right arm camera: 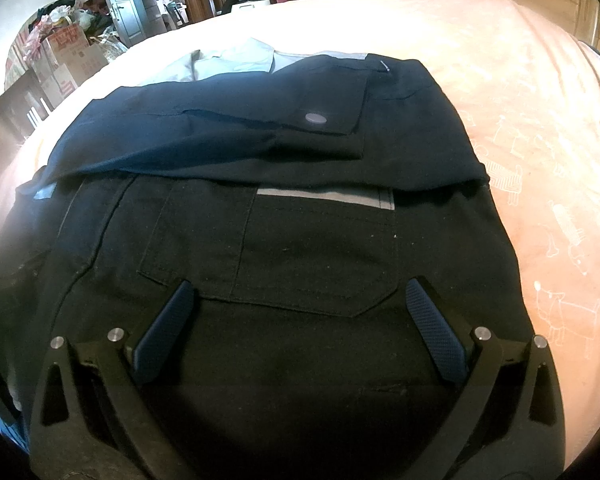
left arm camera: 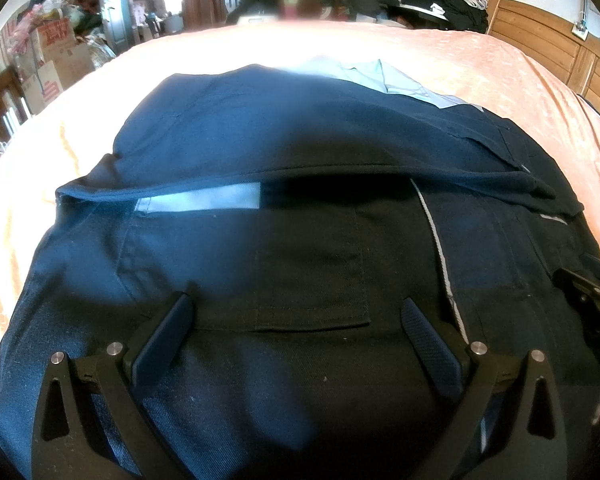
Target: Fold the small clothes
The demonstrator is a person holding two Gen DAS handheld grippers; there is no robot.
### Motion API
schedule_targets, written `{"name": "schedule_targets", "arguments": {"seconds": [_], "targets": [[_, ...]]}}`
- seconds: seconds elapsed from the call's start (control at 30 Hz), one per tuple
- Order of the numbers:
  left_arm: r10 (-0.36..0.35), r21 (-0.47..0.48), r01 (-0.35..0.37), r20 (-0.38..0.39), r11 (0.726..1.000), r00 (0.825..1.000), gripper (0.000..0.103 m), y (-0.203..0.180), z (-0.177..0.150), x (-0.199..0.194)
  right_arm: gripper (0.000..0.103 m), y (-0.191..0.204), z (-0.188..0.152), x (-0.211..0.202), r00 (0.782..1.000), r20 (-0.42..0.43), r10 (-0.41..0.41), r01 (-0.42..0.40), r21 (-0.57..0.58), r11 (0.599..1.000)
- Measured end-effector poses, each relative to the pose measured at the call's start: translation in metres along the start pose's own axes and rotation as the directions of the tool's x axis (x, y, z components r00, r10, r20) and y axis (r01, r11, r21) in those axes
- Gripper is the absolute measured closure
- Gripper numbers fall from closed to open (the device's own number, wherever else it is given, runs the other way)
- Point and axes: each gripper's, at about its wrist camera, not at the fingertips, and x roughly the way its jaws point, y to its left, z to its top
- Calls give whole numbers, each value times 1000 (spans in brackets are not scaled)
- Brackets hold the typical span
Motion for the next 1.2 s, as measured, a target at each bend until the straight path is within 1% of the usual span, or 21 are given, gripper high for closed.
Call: {"name": "schedule_targets", "arguments": {"seconds": [1.2], "targets": [[-2, -2, 2, -1, 1000, 1000, 0, -2, 1, 0, 0, -6, 3, 3, 999, -8, 31, -31, 17, 999]]}}
